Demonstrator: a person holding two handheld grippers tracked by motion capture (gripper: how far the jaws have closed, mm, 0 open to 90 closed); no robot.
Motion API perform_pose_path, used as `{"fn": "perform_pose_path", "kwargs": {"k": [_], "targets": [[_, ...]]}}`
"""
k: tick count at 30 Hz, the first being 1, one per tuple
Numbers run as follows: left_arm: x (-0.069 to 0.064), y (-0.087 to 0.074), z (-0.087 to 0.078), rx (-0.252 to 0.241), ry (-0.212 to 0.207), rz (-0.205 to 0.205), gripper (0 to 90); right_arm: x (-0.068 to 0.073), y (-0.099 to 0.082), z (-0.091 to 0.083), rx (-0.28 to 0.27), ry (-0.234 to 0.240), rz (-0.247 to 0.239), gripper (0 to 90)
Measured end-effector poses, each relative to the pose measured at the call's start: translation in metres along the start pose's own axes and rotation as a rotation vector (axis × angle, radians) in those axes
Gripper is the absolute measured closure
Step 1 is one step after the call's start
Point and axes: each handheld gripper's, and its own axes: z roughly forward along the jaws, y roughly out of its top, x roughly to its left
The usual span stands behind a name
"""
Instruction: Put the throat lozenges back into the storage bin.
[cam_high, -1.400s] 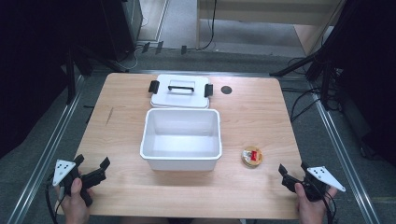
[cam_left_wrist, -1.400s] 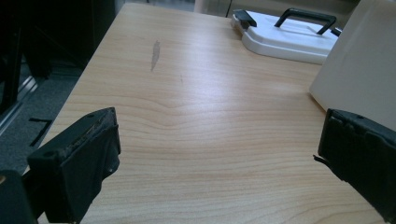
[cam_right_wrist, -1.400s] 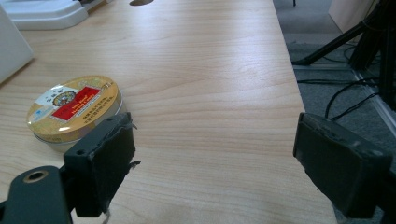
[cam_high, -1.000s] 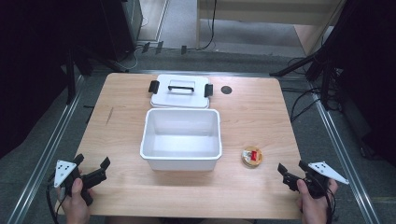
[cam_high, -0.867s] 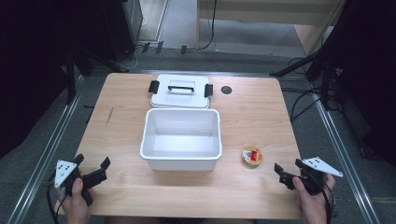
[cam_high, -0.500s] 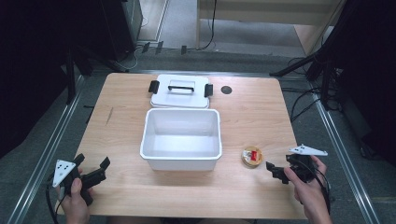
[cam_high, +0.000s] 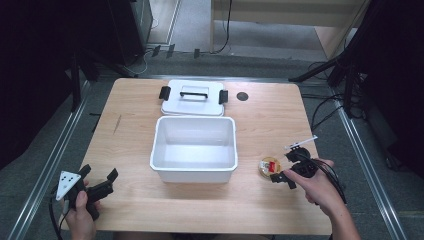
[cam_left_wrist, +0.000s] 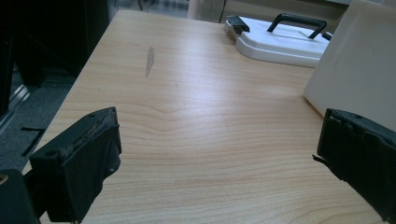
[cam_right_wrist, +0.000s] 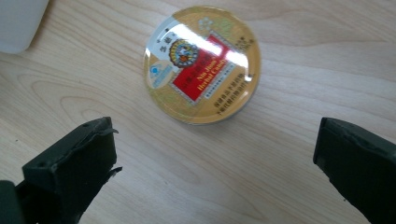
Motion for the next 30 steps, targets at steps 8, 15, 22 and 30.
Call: {"fn": "perform_pose_path", "kwargs": {"k": [8,15,22,30], "targets": [[0.000,0.000,0.000,0.003,0.001,-0.001,0.0,0.018,0.027,0.011,0.152,-0.064,-0.031,0.4],[0.000,0.000,0.001,0.003,0.004,0.001,0.0,0.025,0.046,0.025,0.242,-0.118,-0.016,4.5],[0.000,0.000,0.001,0.003,0.003,0.001,0.0,0.028,0.056,0.040,0.280,-0.150,0.014,9.4],[-0.001,0.000,0.001,0.005,0.003,0.002,0.0,0.029,0.060,0.049,0.307,-0.171,0.028,14.3]]}}
